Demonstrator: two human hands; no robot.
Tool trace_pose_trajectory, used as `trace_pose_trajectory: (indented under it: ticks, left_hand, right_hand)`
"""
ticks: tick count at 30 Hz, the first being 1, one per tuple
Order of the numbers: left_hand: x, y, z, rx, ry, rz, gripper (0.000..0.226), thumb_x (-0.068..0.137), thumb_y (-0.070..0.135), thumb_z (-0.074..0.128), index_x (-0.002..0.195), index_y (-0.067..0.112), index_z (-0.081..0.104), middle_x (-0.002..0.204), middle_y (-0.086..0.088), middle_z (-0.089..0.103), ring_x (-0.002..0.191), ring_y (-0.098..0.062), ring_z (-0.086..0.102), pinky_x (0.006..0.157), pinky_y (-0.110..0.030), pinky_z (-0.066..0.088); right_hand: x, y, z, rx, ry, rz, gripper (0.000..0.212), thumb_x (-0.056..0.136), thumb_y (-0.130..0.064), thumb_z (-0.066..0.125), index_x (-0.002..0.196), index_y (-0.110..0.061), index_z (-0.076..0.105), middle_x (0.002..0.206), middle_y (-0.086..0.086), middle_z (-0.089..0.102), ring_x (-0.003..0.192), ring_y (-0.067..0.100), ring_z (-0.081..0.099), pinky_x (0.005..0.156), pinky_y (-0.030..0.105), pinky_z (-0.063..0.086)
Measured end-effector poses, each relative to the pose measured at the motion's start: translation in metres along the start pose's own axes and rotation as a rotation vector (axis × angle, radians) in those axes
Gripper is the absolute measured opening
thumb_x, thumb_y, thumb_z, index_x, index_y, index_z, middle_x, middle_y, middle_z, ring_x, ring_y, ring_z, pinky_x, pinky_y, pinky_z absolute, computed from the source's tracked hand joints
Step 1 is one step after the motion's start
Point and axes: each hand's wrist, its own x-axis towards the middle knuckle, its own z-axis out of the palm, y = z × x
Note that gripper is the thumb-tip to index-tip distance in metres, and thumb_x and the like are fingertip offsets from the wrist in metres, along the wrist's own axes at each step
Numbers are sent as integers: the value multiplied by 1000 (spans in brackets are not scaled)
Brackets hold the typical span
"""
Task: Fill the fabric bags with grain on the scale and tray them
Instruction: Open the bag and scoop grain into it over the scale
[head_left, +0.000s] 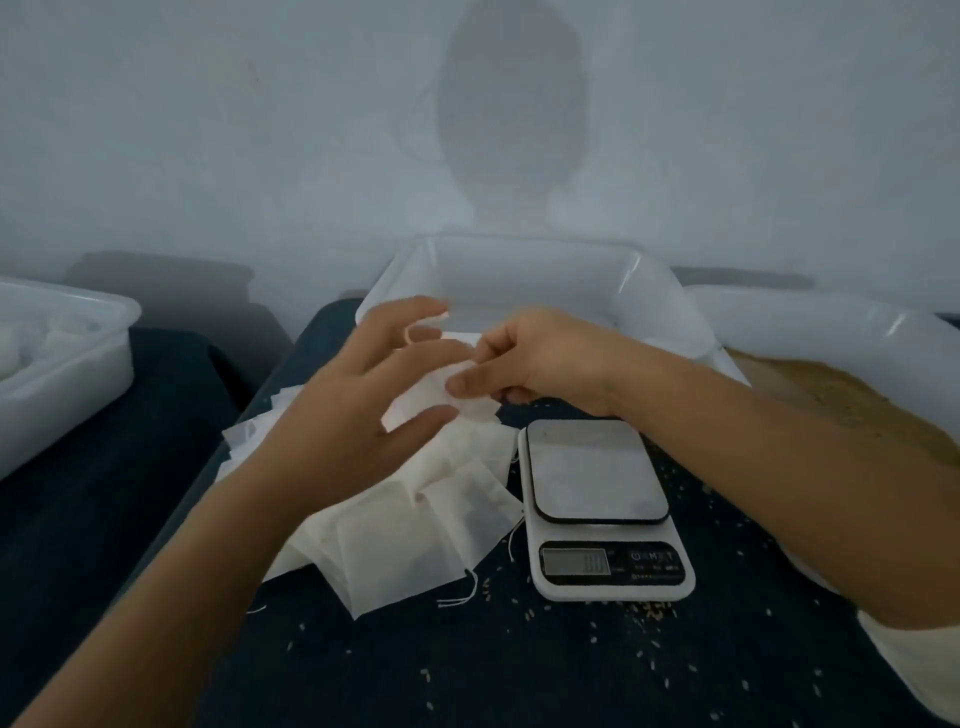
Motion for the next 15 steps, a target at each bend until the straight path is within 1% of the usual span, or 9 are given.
trace_pose_trajectory:
  ticks: [2,3,5,7,9,10,12,13,15]
  left_hand:
    - [12,5,10,51,-6,28,33,86,36,53,111,17,62,129,-5,48,102,-17,57,79,-29,53]
    - [17,8,14,74,3,41,33,86,36,54,107,14,65,124,-5,53,94,-18,60,72,-31,54]
    - [27,12,22,121,2,62,34,86,38,59,100,9,68,113,-7,59,81,-18,62,65,-30,54]
    - [37,15,28,173,-44,24,38,82,41,61,101,8,68,106,-6,60,77,-20,61,61,-31,53]
    - [45,19,34,182,-92,-29,48,79,50,56,108,13,66,101,-2,58,80,-18,56,61,-30,49]
    - [49,21,36,158,-114,-50,52,78,56,50,109,16,65,99,1,56,82,-14,52,63,-27,44]
    - [58,25,41,32,-165,-118,56,75,65,42,103,22,65,96,6,51,81,-9,46,66,-23,38]
    - [62,25,42,-59,-196,-171,52,73,66,44,98,25,65,95,8,49,80,-8,47,67,-23,39]
    - [69,25,46,-183,-267,-254,34,72,61,53,91,33,60,95,13,45,82,-4,50,72,-23,46]
  right_hand:
    - [-9,5,-13,8,5,11,29,73,-24,82,48,-27,67,52,-12,59,48,-2,52,53,16,41]
    - [-14,7,-18,11,14,19,27,72,-24,82,49,-26,67,53,-11,59,50,-1,53,53,16,43]
    - [-23,13,-29,64,49,38,20,70,-25,81,55,-23,68,57,-10,62,53,-1,57,52,14,46]
    - [-30,19,-37,139,99,47,12,74,-25,77,68,-20,68,61,-10,65,57,-2,60,51,12,46]
    - [-36,24,-44,105,154,36,9,83,-25,72,79,-17,69,65,-10,68,61,-1,64,53,11,47]
    - [-38,26,-46,59,172,20,9,85,-26,70,82,-17,70,67,-11,68,64,-1,64,55,11,47]
    - [-43,27,-48,-13,181,-13,7,86,-25,69,85,-18,70,69,-13,69,66,-3,65,58,10,47]
    - [-44,27,-49,-30,184,-24,6,86,-25,70,85,-18,69,68,-13,69,66,-3,64,59,9,47]
    - [-47,28,-49,-50,207,-41,5,85,-21,71,83,-18,68,67,-12,68,64,-3,64,57,9,46]
